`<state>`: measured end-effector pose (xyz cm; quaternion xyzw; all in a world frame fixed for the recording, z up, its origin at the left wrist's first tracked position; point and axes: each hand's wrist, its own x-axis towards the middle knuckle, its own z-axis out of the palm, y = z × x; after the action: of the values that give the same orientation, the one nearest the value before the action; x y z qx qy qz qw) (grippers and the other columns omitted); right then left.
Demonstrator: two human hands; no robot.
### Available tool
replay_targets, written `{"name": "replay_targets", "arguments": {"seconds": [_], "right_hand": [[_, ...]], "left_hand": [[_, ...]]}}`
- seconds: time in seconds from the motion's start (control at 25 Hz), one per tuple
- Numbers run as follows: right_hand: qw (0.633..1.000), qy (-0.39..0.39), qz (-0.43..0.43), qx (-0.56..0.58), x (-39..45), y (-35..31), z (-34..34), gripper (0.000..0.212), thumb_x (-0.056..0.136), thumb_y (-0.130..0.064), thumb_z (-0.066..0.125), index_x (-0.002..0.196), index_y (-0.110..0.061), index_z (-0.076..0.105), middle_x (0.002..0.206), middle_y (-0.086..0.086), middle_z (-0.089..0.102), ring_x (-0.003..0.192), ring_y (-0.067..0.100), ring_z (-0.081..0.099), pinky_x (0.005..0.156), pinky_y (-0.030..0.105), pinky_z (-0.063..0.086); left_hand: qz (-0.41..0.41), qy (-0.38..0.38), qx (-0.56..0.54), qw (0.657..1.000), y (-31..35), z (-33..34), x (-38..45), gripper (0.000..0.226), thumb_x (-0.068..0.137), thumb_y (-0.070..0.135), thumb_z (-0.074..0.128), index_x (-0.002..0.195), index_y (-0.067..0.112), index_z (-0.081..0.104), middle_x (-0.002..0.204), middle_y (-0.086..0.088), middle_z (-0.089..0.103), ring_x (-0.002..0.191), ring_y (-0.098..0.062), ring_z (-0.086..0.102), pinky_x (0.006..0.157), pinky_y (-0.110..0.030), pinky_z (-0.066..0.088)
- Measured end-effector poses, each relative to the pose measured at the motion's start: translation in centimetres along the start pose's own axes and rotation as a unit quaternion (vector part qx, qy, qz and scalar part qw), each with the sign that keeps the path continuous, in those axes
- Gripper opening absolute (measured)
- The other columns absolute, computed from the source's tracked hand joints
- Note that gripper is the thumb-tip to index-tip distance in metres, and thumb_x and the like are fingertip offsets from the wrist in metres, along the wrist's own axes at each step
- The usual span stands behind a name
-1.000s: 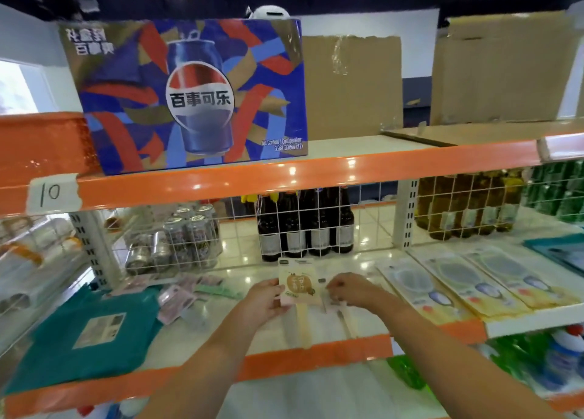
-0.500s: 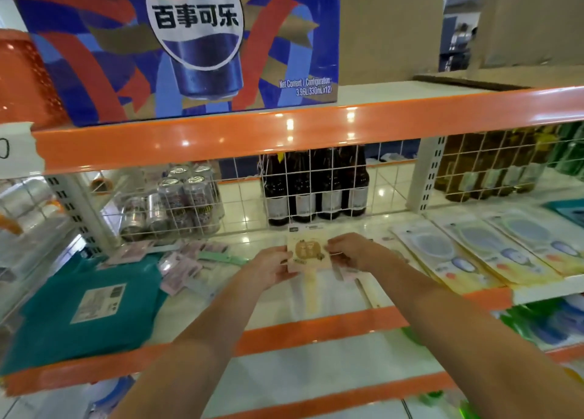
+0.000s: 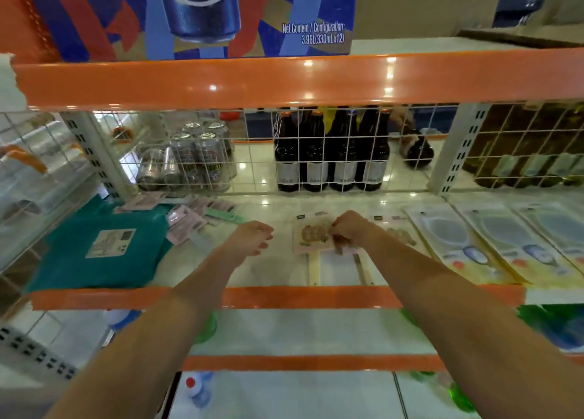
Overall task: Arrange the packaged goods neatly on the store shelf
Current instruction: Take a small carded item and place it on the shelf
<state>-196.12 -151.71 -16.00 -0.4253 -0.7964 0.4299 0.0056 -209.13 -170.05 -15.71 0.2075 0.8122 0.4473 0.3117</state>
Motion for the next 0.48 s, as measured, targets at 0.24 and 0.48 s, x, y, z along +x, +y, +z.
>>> {"name": "replay_targets", "arguments": {"seconds": [0.24, 0.48], "right_hand": [[0.987, 0.065, -0.019, -0.147, -0.5, -0.3, -0.3, 0.034, 0.083, -0.006, 0.062, 0.053, -0.009, 0.046, 0.041, 0.001, 0.05, 0.045, 0.012, 0.048, 0.037, 0.02, 0.037], [0.981, 0.068, -0.046, -0.173, -0.4, 0.4, -1.4, 0.022, 0.089, -0.006, 0.052, 0.067, -0.007, 0.054, 0.075, 0.011, 0.064, 0.051, 0.018, 0.06, 0.062, 0.03, 0.055]], "left_hand": [[0.003, 0.017, 0.083, 0.996, -0.3, 0.8, -0.2, 0.02, 0.095, 0.014, 0.05, 0.11, 0.009, 0.063, 0.101, -0.007, 0.06, 0.07, -0.012, 0.053, 0.059, -0.021, 0.041], [0.032, 0.015, 0.155, 0.987, 0.0, 2.2, -0.1, 0.027, 0.095, 0.022, 0.05, 0.115, 0.011, 0.063, 0.112, -0.009, 0.063, 0.094, -0.021, 0.058, 0.083, -0.03, 0.047]]}}
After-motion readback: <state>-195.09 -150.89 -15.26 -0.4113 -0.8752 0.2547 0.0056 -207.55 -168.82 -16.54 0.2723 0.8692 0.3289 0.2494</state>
